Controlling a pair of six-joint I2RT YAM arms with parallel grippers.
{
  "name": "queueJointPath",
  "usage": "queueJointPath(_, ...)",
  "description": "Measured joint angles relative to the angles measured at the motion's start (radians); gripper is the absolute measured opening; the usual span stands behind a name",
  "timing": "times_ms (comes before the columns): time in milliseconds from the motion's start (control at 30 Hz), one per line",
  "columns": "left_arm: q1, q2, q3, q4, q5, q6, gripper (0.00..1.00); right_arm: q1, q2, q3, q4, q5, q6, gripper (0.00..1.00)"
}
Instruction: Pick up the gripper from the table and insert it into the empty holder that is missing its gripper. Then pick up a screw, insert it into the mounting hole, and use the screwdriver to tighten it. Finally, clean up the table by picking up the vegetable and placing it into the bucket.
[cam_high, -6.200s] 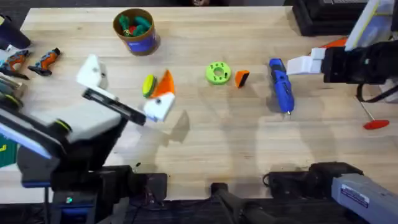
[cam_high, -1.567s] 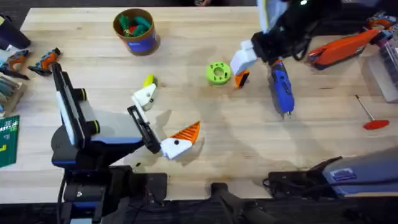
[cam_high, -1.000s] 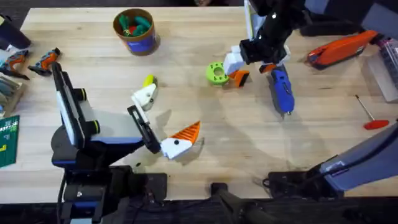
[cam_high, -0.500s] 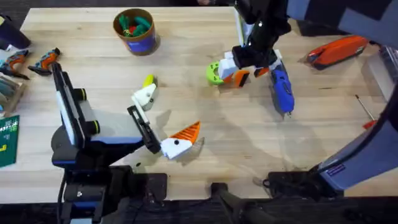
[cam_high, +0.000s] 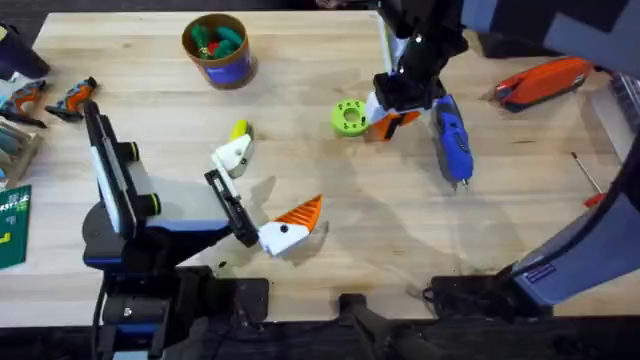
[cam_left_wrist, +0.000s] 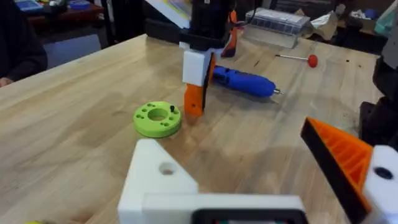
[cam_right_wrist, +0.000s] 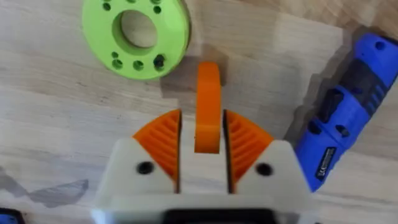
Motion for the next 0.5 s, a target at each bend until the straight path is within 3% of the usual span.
queueJointPath(100, 0.000, 0.000, 0.000, 0.000, 0.000, 0.000, 0.986, 0.000, 0.000, 0.000, 0.000, 0.002, 0.001, 0.118)
queueJointPath(167, 0.000, 0.000, 0.000, 0.000, 0.000, 0.000, 0.986, 0.000, 0.000, 0.001, 0.003, 0.005, 0.001, 0.018)
queueJointPath(500, 0.000, 0.000, 0.000, 0.000, 0.000, 0.000, 0.986, 0.000, 0.000, 0.002, -0.001, 0.005, 0.001, 0.015)
